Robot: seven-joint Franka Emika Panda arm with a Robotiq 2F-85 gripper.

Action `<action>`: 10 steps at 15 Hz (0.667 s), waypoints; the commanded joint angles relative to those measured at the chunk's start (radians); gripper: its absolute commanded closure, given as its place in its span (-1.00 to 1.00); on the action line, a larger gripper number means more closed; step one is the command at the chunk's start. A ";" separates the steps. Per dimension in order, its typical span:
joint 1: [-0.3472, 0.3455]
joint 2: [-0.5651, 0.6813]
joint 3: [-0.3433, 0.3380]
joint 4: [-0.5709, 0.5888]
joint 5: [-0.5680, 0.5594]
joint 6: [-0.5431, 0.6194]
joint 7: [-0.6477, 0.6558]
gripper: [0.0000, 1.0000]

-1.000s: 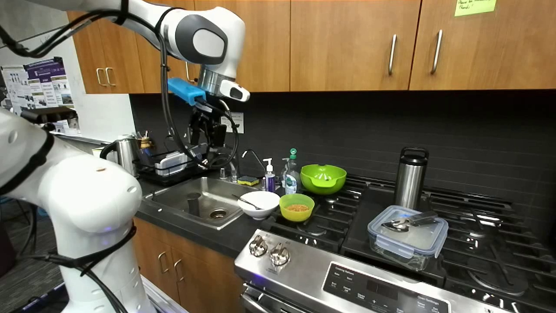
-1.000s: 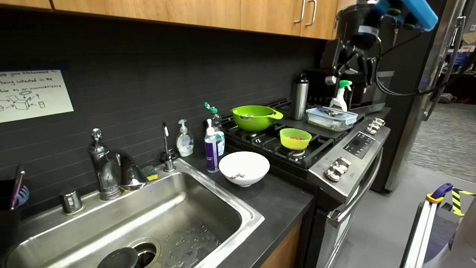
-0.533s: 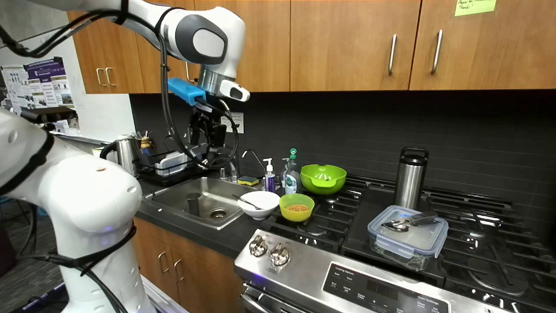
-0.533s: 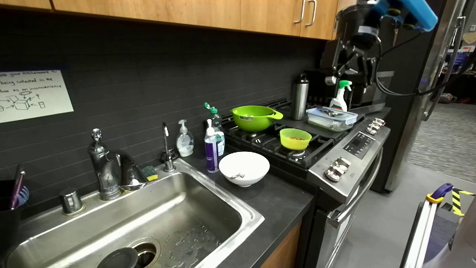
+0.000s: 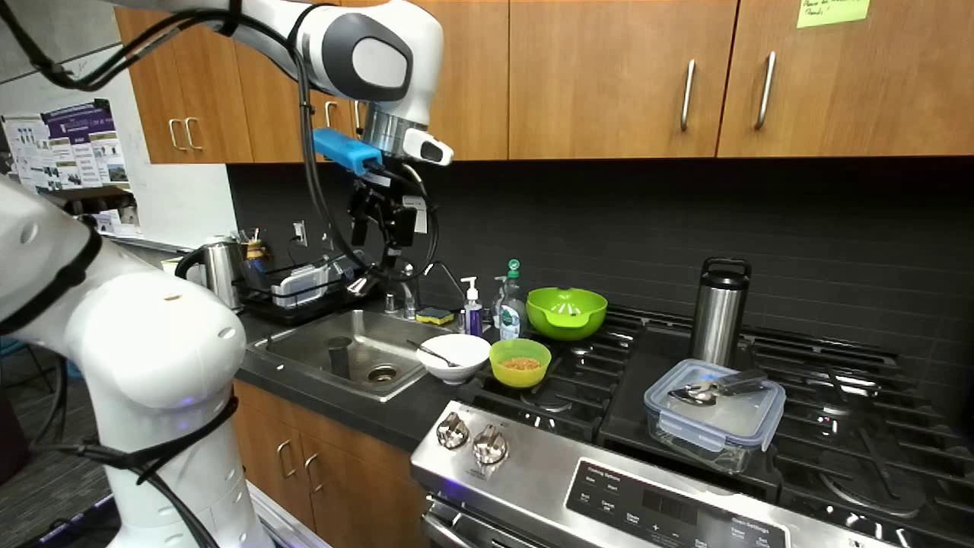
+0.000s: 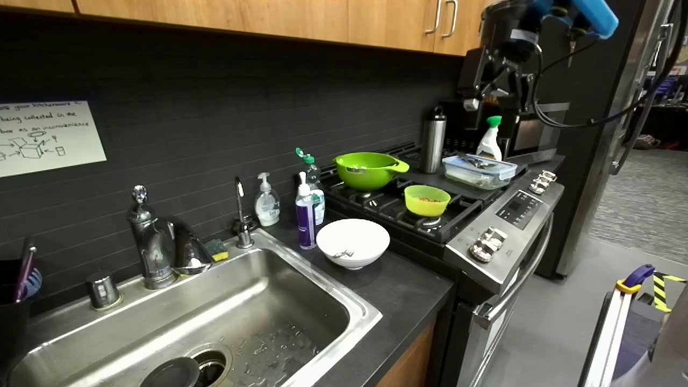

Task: Pour some of the content of the yellow bowl into the white bowl

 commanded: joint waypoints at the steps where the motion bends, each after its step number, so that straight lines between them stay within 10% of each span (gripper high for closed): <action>1: -0.011 0.121 -0.019 0.120 -0.048 -0.001 -0.096 -1.00; 10: -0.030 0.324 -0.089 0.252 -0.126 0.047 -0.293 -1.00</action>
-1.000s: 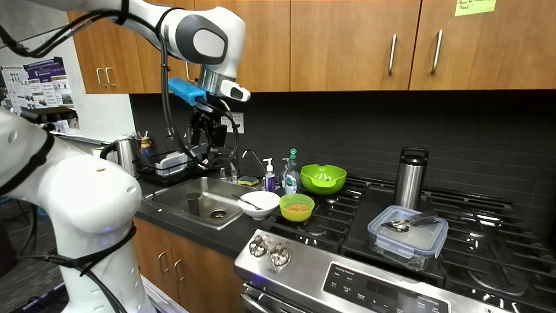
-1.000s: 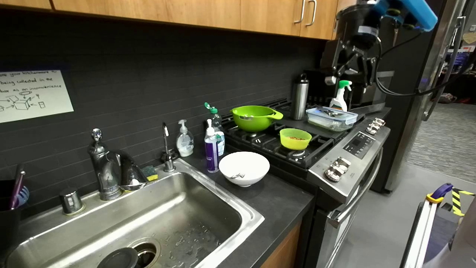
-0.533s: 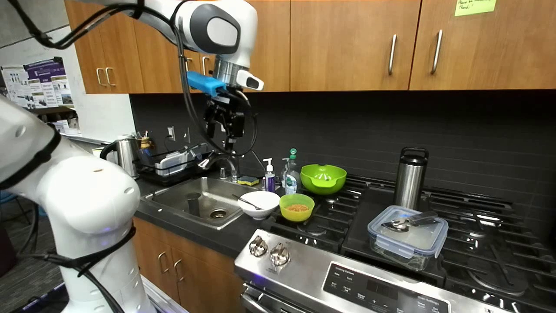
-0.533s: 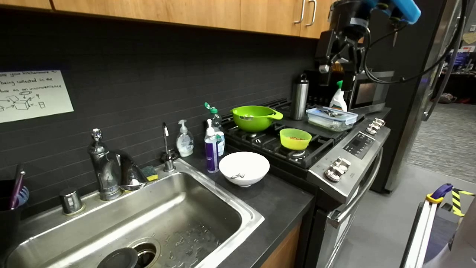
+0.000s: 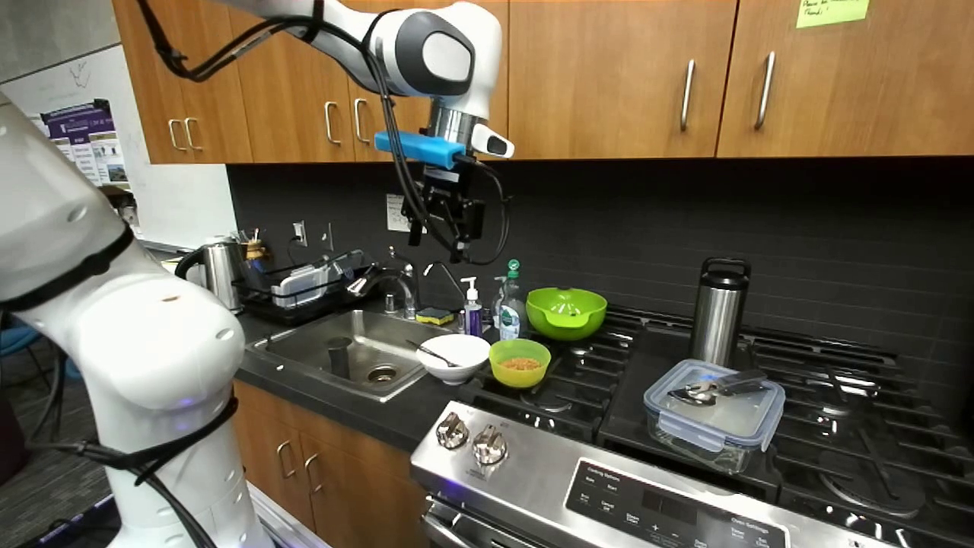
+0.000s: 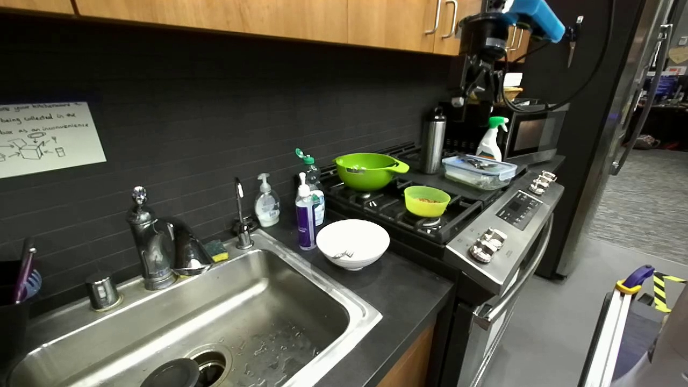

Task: Pour some of the content of the yellow bowl into the white bowl

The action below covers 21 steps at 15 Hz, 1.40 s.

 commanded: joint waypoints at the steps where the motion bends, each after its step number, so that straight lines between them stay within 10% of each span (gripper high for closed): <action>1: -0.012 0.078 -0.018 0.049 -0.019 0.029 -0.083 -1.00; 21: -0.088 0.254 -0.104 -0.002 -0.015 0.401 -0.265 -1.00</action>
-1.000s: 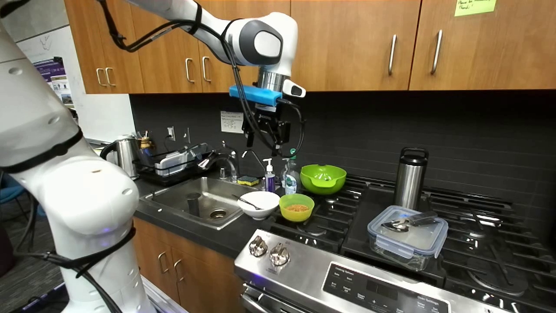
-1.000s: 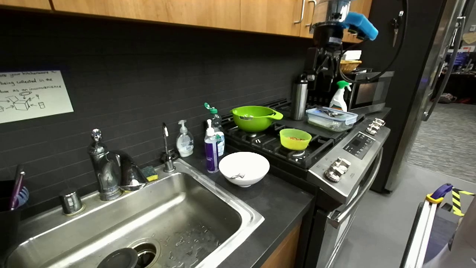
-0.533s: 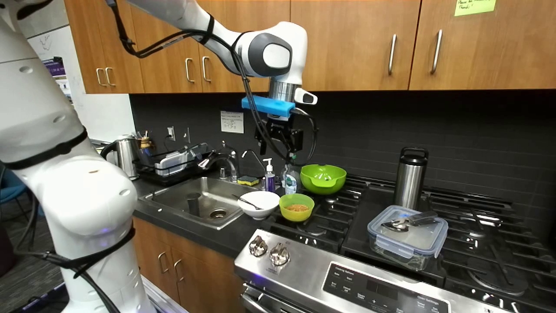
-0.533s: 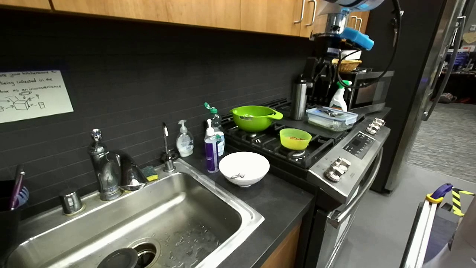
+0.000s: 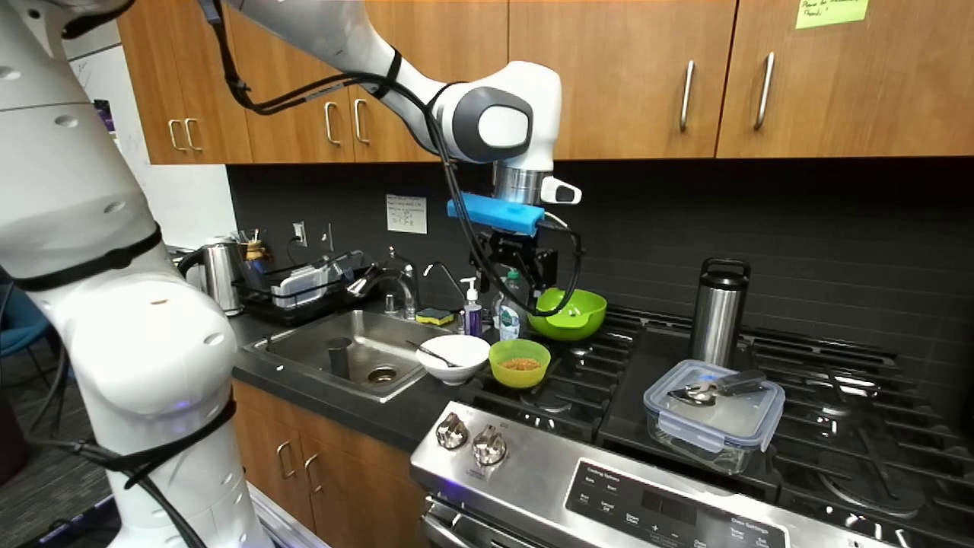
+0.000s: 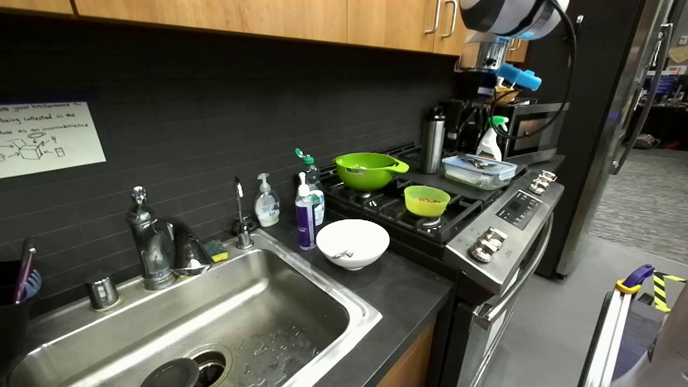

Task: Pour some of the content of the yellow bowl into the white bowl

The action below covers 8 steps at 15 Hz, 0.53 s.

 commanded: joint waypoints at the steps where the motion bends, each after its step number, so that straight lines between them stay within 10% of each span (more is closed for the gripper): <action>1: -0.012 0.046 -0.010 0.015 0.003 0.059 -0.051 -1.00; 8: -0.026 0.111 -0.025 0.019 0.003 0.134 -0.117 -1.00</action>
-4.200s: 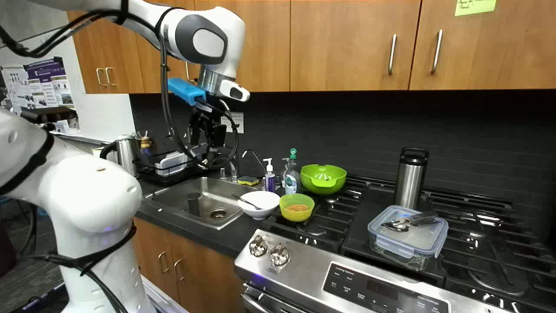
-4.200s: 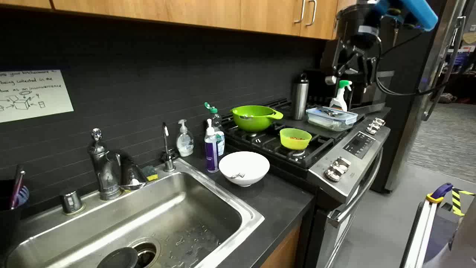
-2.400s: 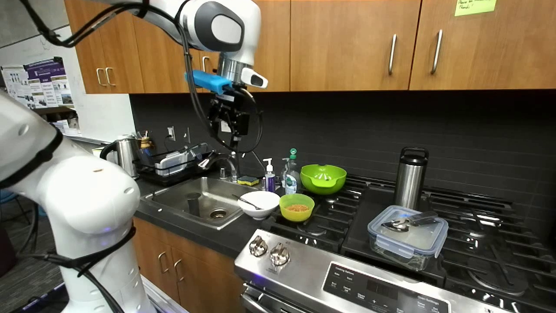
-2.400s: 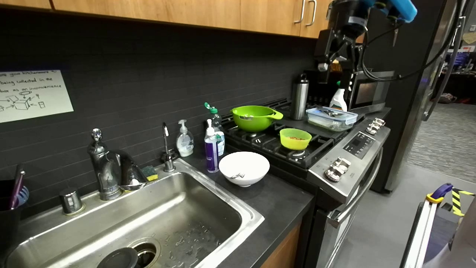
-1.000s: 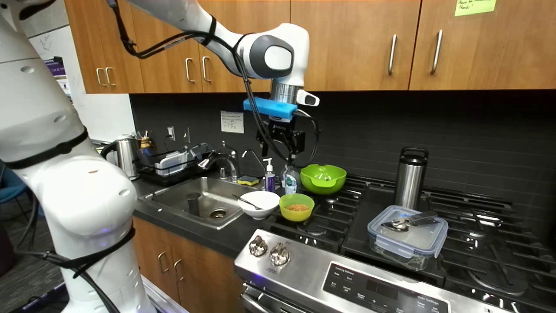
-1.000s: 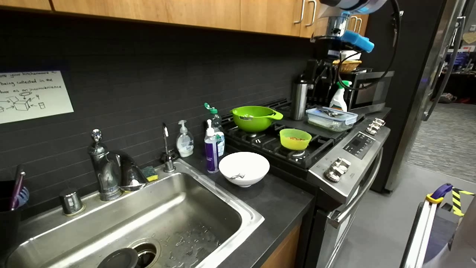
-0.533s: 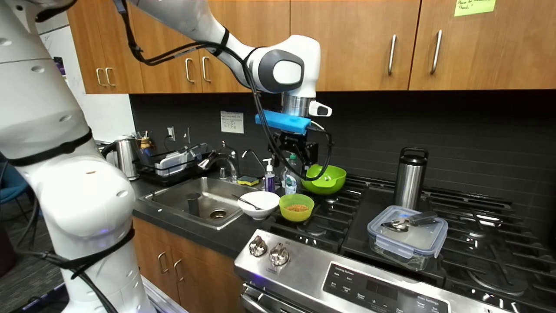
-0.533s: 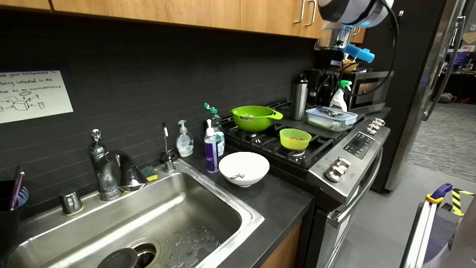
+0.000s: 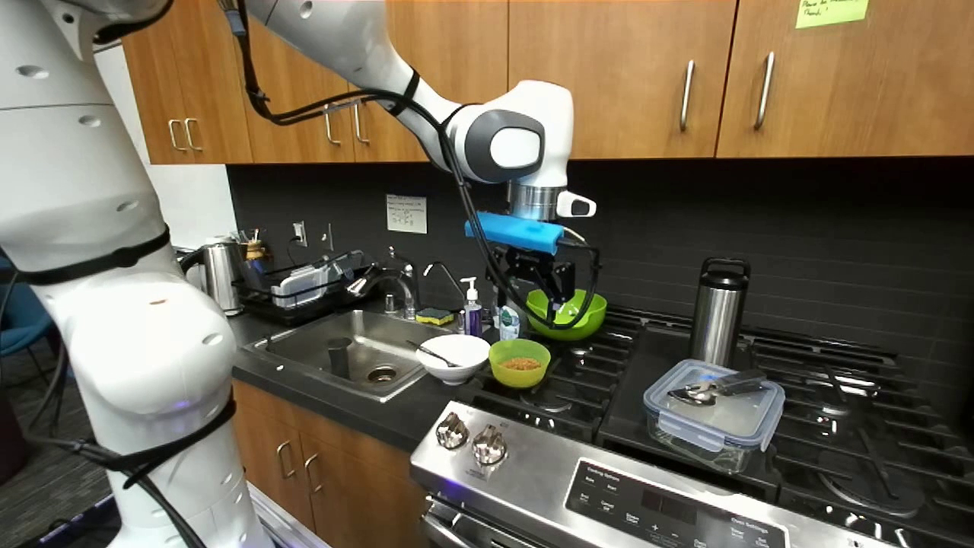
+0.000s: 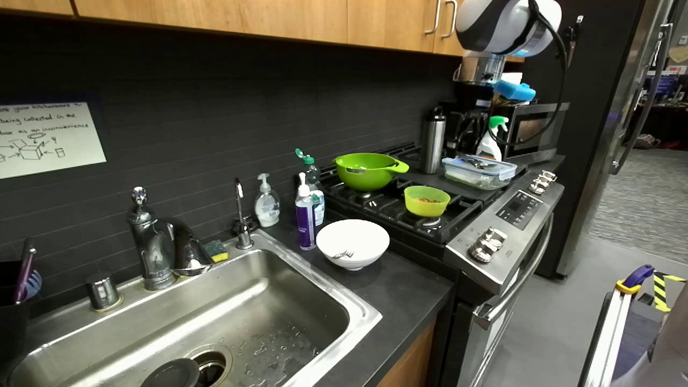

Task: Pour some of the content of the yellow bowl into the white bowl

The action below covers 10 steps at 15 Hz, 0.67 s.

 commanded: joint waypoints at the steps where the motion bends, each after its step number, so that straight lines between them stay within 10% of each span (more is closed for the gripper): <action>1: -0.018 0.049 -0.004 0.019 0.004 0.035 -0.058 -1.00; 10: -0.036 0.106 0.003 0.036 0.013 0.080 -0.124 -1.00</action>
